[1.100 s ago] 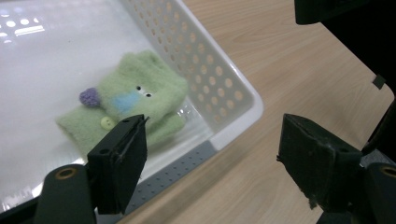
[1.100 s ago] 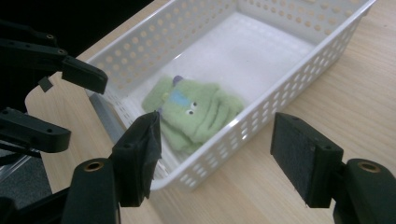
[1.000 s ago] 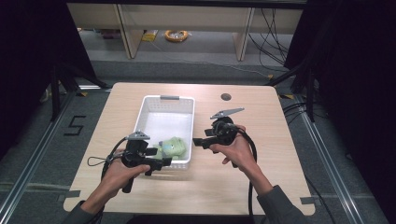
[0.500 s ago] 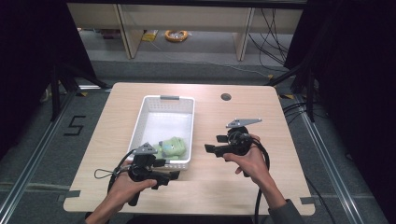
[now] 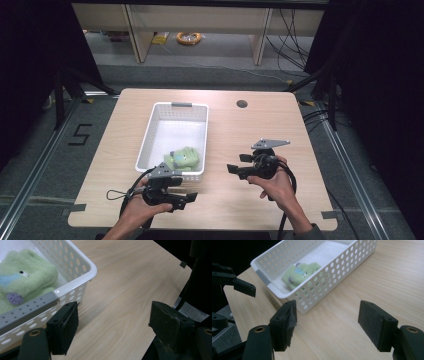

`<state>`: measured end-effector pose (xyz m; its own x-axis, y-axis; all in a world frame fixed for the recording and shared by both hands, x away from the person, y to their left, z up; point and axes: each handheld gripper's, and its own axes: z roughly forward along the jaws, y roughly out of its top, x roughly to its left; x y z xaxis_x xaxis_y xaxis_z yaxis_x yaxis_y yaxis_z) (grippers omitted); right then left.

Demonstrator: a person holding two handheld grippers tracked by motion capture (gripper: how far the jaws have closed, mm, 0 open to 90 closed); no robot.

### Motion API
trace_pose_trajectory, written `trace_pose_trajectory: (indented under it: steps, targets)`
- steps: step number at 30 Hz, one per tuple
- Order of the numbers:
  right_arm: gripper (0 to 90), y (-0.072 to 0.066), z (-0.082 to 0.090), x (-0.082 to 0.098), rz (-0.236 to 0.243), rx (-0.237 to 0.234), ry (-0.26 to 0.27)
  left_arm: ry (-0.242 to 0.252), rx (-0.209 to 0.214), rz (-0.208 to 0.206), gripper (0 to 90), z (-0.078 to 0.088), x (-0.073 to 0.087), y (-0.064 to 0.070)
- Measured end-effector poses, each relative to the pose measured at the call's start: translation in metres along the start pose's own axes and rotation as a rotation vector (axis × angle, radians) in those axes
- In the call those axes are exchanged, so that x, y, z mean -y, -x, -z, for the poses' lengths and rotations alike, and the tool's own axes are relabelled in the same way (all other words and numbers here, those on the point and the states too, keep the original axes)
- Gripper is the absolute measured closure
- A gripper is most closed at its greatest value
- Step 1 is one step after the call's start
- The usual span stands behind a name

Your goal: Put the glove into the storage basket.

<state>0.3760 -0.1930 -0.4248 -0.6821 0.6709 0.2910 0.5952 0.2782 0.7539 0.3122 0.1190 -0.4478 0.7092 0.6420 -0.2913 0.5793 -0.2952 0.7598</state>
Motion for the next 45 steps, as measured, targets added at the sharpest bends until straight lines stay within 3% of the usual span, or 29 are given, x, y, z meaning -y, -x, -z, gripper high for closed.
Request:
trace_pose_trajectory:
  steps: [5, 6, 10, 13, 16, 19, 20, 21, 22, 26, 27, 29, 30, 31, 33, 34, 40, 45]
  targets:
    - [30.4, 0.001, 0.002, 0.008, 0.019, -0.015, -0.002, -0.02, 0.008, -0.023, 23.0, -0.005, 0.008, 0.004]
    - [30.2, -0.002, 0.003, 0.011, -0.01, -0.02, -0.012, -0.016, 0.006, -0.018, 23.0, -0.006, 0.01, 0.007]
    - [29.5, 0.001, 0.004, 0.015, 0.024, -0.01, 0.002, -0.019, 0.015, -0.024, 22.9, -0.008, 0.013, 0.008]
    - [28.8, -0.001, 0.006, 0.023, -0.021, -0.028, 0.001, -0.017, 0.0, -0.035, 22.8, -0.01, 0.017, 0.01]
    - [28.1, 0.002, 0.007, 0.026, 0.008, -0.025, 0.005, -0.016, 0.003, -0.04, 22.6, -0.01, 0.019, 0.009]
    - [27.7, 0.001, 0.01, 0.031, -0.02, -0.03, -0.002, -0.024, 0.003, -0.036, 22.6, -0.011, 0.023, 0.01]
    - [27.4, 0.003, 0.009, 0.032, -0.005, -0.036, 0.007, -0.025, 0.001, -0.032, 22.5, -0.011, 0.024, 0.011]
    - [27.3, 0.001, 0.011, 0.034, -0.027, -0.032, 0.0, -0.023, 0.004, -0.029, 22.5, -0.012, 0.025, 0.011]
    - [27.1, 0.003, 0.011, 0.036, -0.014, -0.03, 0.002, -0.04, 0.003, -0.047, 22.5, -0.012, 0.026, 0.011]
    - [26.4, 0.003, 0.013, 0.041, -0.027, -0.033, 0.0, -0.028, 0.008, -0.039, 22.2, -0.015, 0.031, 0.012]
    - [26.0, 0.005, 0.014, 0.043, -0.002, -0.02, 0.005, -0.038, 0.003, -0.047, 22.2, -0.014, 0.032, 0.011]
    - [24.9, 0.002, 0.015, 0.046, -0.042, -0.039, 0.009, -0.036, 0.002, -0.026, 21.7, -0.015, 0.034, 0.011]
    - [24.6, 0.005, 0.016, 0.048, -0.016, -0.037, 0.012, -0.032, 0.005, -0.031, 21.5, -0.015, 0.035, 0.01]
    - [23.7, 0.002, 0.017, 0.052, -0.043, -0.044, 0.007, -0.055, 0.001, -0.05, 21.2, -0.013, 0.036, 0.009]
    - [23.2, 0.002, 0.017, 0.055, -0.04, -0.048, 0.007, -0.041, 0.002, -0.028, 20.8, -0.015, 0.038, 0.011]
    - [22.3, 0.004, 0.018, 0.059, -0.015, -0.048, 0.011, -0.039, 0.002, -0.029, 19.9, -0.015, 0.039, 0.011]
    - [17.4, 0.0, 0.021, 0.069, -0.031, -0.047, 0.011, -0.028, 0.009, -0.033, 17.8, -0.016, 0.044, 0.011]
    - [16.6, 0.0, 0.022, 0.078, -0.001, -0.078, 0.029, -0.025, 0.003, -0.049, 15.9, -0.016, 0.049, 0.01]
